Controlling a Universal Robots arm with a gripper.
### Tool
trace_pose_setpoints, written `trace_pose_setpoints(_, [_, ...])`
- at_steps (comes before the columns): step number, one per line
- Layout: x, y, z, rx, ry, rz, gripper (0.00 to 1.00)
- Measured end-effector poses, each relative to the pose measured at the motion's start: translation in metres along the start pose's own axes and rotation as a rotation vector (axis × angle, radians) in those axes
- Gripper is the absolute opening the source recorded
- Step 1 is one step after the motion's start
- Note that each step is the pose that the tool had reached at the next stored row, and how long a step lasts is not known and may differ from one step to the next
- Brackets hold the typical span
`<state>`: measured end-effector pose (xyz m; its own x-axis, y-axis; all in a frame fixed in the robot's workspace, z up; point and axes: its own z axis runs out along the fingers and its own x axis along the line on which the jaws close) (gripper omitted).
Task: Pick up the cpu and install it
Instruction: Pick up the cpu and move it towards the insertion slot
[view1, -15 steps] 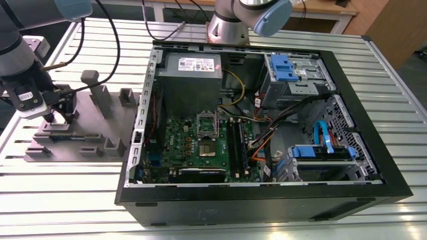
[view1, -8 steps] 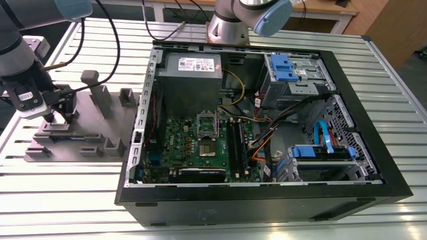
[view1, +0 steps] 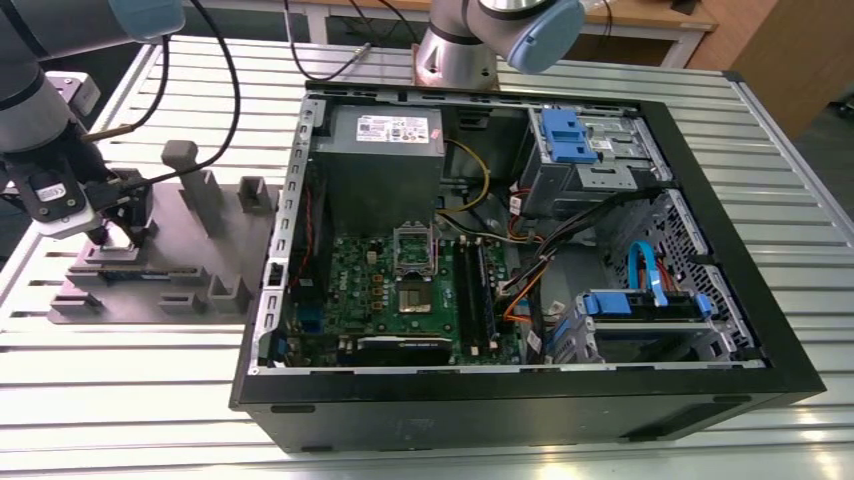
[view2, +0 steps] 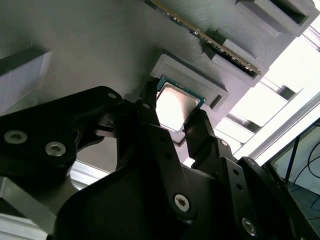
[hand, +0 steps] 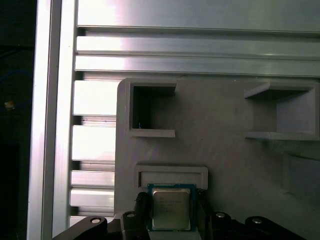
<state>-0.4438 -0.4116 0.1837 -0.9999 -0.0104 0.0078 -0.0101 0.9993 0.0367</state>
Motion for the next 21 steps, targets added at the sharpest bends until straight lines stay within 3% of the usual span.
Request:
trace_pose_setpoints(6, [0.0001,0.0003,-0.0072,0.0,0.0001,0.0,0.47])
trace_pose_setpoints(16, [0.0003,0.0012,-0.0322,0.0001,0.0002,0.0,0.47])
trace_pose_setpoints(21, [0.0003,0.0012,-0.0335,0.0,-0.0001,0.0,0.47])
